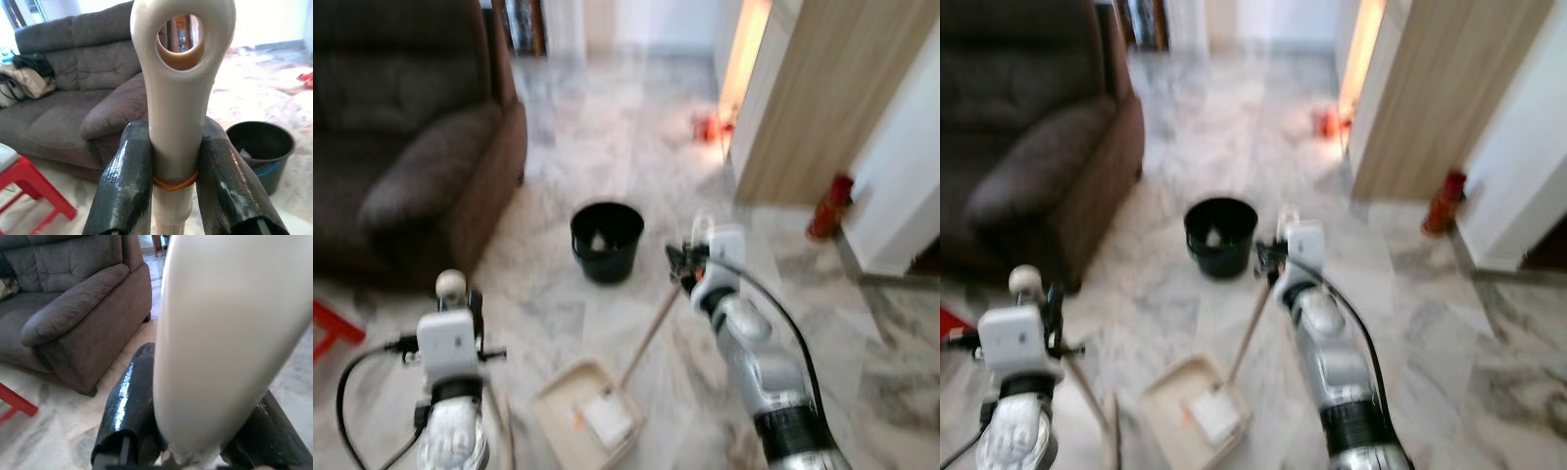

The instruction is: Sweep floor

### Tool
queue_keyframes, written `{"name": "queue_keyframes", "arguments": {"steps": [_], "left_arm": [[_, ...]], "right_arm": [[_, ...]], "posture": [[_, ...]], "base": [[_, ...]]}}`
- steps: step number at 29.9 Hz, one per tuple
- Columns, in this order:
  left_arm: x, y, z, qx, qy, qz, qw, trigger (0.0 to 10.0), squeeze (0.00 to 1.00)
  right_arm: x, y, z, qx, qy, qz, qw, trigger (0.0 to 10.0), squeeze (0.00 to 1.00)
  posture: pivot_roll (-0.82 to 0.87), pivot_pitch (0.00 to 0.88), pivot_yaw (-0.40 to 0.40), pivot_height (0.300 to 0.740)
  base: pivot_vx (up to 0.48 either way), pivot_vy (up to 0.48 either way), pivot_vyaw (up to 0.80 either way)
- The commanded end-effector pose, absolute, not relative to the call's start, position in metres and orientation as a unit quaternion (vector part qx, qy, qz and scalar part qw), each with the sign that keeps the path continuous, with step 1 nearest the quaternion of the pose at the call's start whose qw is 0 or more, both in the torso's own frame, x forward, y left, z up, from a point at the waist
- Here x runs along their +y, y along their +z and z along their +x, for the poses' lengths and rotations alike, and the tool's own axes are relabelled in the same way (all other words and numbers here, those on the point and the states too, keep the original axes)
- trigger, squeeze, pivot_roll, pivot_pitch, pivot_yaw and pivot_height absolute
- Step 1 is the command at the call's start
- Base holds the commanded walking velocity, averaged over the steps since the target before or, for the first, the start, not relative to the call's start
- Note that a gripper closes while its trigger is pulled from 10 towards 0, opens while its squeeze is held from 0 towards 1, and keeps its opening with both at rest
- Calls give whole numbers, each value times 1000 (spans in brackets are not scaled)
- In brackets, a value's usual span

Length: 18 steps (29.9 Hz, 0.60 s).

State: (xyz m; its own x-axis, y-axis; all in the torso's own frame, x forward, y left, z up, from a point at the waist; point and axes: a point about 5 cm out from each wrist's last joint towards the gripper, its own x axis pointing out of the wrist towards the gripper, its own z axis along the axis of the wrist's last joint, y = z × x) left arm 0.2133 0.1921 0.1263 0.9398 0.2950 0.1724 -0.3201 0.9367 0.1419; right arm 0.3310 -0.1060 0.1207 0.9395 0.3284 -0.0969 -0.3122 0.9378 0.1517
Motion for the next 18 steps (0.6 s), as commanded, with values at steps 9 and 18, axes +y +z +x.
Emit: {"name": "queue_keyframes", "arguments": {"steps": [9, 18], "left_arm": [[189, 132, 214, -89, 155, 88, 980, 10000, 0], [189, 132, 214, -89, 157, 87, 980, 10000, 0]], "right_arm": [[-107, 131, 334, 40, 163, 71, 983, 10000, 0], [-107, 131, 334, 42, 165, 70, 983, 10000, 0]], "posture": [[-152, 49, 47, 740], [-152, 54, 47, 740]], "base": [[323, 0, 0], [345, 0, 0]]}}
